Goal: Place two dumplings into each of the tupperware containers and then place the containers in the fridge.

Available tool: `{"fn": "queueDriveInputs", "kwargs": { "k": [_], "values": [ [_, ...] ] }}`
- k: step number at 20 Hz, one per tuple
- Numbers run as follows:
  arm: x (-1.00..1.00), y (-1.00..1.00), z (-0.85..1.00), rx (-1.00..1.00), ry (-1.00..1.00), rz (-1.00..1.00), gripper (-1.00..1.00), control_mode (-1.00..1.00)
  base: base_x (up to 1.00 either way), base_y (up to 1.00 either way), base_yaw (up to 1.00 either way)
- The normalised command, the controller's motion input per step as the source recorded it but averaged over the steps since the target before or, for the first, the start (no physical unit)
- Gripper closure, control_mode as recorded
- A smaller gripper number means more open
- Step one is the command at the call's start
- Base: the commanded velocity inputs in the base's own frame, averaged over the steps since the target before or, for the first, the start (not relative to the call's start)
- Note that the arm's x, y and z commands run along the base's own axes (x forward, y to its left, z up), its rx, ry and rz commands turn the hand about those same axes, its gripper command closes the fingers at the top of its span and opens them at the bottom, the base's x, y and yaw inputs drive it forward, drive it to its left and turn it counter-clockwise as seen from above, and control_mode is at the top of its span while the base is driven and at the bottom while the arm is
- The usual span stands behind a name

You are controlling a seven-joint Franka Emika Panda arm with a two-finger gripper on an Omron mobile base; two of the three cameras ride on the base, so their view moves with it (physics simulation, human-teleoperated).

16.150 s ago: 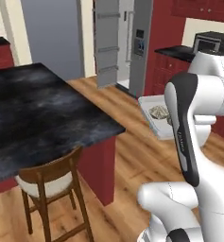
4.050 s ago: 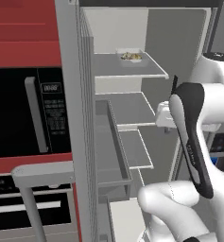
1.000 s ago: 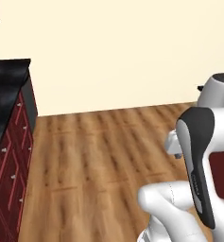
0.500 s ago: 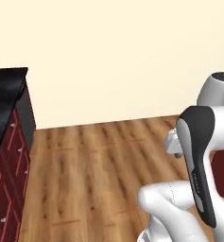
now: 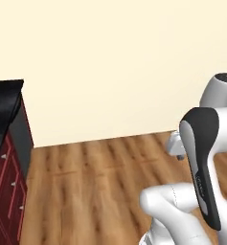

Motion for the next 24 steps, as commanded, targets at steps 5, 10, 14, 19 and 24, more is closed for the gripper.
{"fn": "queueDriveInputs", "kwargs": {
  "k": [5, 10, 14, 19, 24],
  "values": [
    [0.00, 0.00, 0.00, 0.00, 0.00, 0.00, -1.00, 1.00, 1.00, 0.62, -0.23],
    [0.00, 0.00, 0.00, 0.00, 0.00, 0.00, -1.00, 1.00, 0.93, 0.77, -0.51],
    [0.00, 0.00, 0.00, 0.00, 0.00, 0.00, -1.00, 1.00, 0.22, 0.19, -0.92],
    [0.00, 0.00, 0.00, 0.00, 0.00, 0.00, -1.00, 1.00, 0.00, 0.00, -0.99],
    [0.00, 0.00, 0.00, 0.00, 0.00, 0.00, -1.00, 1.00, 0.26, 0.26, -0.87]
  ]
}}
